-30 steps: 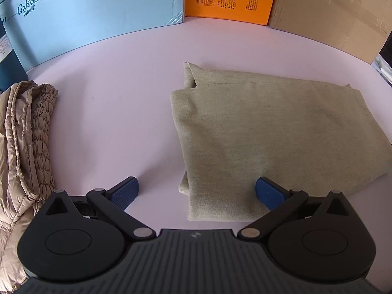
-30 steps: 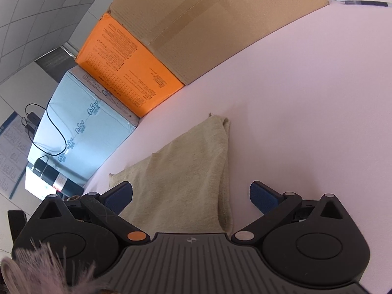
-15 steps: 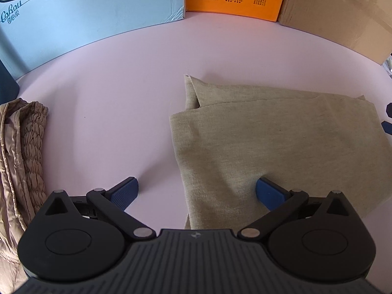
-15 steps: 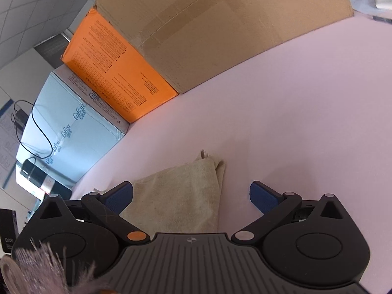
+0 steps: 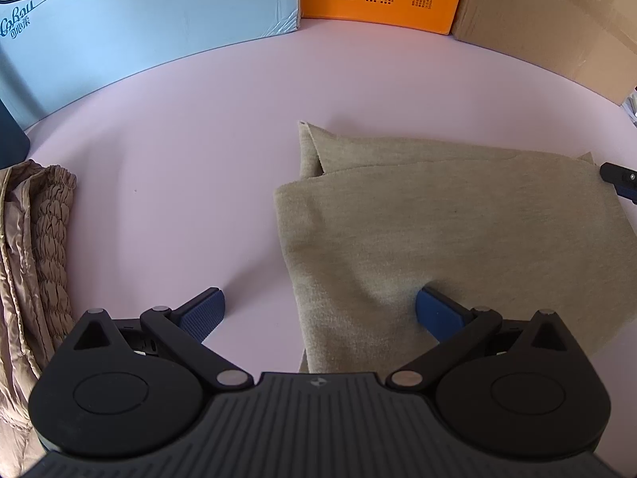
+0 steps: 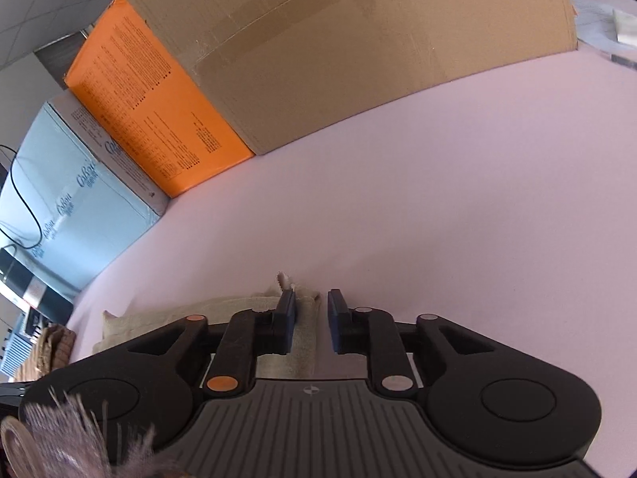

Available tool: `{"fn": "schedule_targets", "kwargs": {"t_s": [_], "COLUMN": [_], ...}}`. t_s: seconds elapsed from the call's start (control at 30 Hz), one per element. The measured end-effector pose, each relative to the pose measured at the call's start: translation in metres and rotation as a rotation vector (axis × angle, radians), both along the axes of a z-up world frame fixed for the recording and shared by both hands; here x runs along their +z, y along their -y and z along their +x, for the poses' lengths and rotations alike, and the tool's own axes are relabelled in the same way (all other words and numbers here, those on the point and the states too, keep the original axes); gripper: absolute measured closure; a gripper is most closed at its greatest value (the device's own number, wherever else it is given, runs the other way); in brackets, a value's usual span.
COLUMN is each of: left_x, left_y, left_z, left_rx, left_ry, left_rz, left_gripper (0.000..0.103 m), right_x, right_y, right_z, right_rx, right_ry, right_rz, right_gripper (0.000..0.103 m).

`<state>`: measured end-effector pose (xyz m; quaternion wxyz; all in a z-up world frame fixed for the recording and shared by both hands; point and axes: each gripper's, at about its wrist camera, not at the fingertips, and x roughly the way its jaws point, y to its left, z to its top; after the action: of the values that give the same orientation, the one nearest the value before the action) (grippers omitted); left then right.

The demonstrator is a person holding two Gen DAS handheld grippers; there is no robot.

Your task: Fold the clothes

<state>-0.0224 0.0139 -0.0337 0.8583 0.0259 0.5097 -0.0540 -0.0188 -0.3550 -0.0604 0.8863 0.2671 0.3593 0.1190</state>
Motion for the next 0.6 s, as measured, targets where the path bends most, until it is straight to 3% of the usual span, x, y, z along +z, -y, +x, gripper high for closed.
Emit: {"fn": "schedule_targets", "kwargs": {"t_s": [0.03, 0.07, 0.17, 0.33, 0.6], "left_x": [0.0, -0.001, -0.002, -0.003, 0.0], "left_y": [-0.001, -0.001, -0.004, -0.004, -0.004], "left_z": [-0.002, -0.003, -0.006, -0.01, -0.011], "left_rx": [-0.007, -0.013, -0.024, -0.031, -0.028], "left_ry": [0.009, 0.019, 0.045, 0.077, 0.078], "left_rz": [-0.002, -0.005, -0.015, -0.019, -0.036], "left_gripper": [0.0, 0.0, 0.0, 0.0, 0.0], "right_x": [0.003, 0.006, 0.008, -0.003, -0.001], "right_y": [0.001, 0.002, 0.006, 0.016, 0.007], "right_z": [-0.004, -0.009, -0.019, -0.038, -0.047], "right_rx": [0.002, 0.005, 0.022, -0.007, 0.021], "right_ry": [0.02, 0.04, 0.057, 0.039, 0.04], "right_rz": [0.013, 0.017, 0.026, 0.125, 0.142], "right_gripper": [0.033, 0.017, 0.017, 0.017, 0.0]}}
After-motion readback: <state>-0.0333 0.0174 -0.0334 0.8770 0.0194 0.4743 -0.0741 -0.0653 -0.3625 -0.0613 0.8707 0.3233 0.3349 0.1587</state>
